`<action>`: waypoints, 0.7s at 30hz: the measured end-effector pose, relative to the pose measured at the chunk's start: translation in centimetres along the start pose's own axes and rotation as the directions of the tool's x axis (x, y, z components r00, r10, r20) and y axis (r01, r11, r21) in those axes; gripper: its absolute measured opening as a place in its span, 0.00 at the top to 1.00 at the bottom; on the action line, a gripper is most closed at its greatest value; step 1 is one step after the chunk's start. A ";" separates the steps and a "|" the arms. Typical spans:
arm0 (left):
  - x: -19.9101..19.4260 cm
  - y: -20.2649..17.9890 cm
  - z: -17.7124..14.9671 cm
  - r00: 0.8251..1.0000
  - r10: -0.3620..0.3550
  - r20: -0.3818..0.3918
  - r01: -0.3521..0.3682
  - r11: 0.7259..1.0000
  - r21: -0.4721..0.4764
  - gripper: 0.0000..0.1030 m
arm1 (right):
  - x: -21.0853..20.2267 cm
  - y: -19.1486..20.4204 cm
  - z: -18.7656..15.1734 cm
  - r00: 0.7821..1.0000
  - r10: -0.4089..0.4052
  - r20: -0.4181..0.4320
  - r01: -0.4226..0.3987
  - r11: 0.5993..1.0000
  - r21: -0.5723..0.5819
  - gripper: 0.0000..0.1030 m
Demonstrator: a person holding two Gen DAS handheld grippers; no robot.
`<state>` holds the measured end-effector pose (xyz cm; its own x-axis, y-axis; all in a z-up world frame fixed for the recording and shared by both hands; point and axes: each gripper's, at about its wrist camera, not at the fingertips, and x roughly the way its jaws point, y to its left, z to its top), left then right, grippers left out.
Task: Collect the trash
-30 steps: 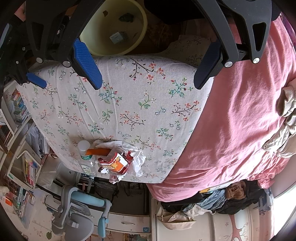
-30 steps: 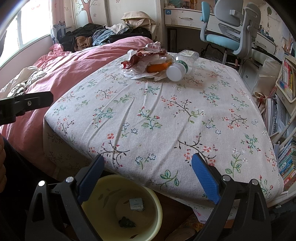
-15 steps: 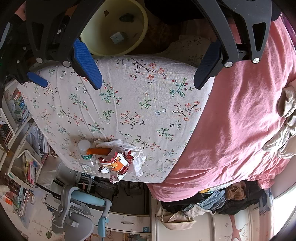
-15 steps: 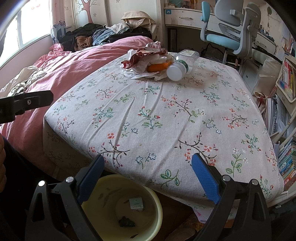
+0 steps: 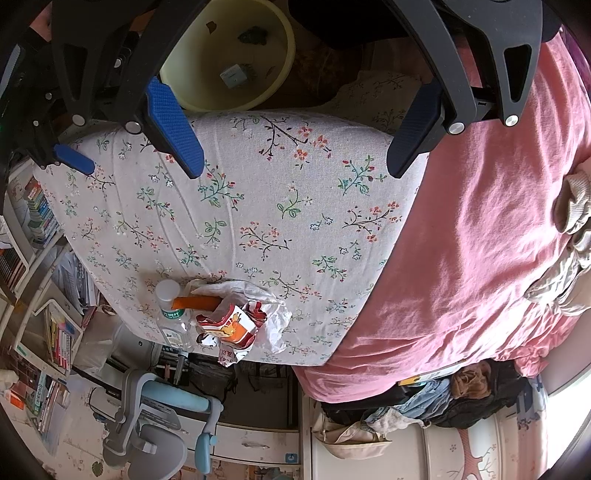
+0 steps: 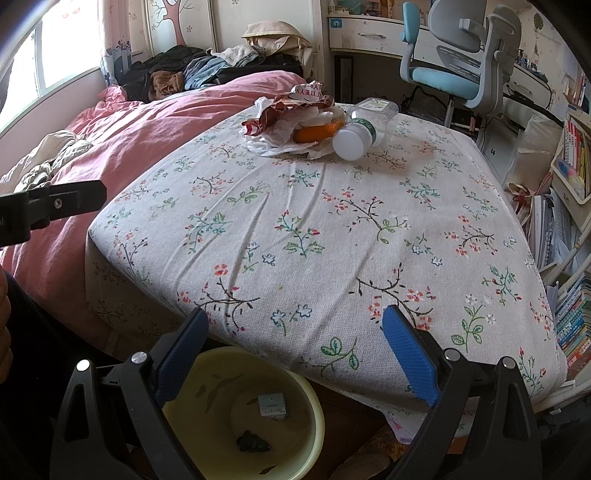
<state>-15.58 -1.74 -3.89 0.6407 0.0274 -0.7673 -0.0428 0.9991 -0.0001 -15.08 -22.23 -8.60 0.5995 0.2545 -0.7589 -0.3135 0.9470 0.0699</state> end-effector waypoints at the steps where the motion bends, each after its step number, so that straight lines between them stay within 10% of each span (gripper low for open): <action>1: 0.0 0.0 0.0 1.000 0.000 0.000 0.000 1.000 -0.001 0.07 | 0.0 0.0 0.1 1.000 0.000 0.001 0.000 1.000 0.000 0.12; 21: 0.9 0.4 0.8 1.000 -0.001 -0.024 0.001 1.000 -0.010 0.07 | -0.4 -1.0 1.5 1.000 0.023 0.020 -0.023 0.999 0.033 0.12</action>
<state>-14.42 -1.31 -4.03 0.6219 0.0253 -0.7827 -0.0496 0.9987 -0.0072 -13.92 -22.95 -7.44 0.6067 0.2799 -0.7440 -0.3028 0.9468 0.1092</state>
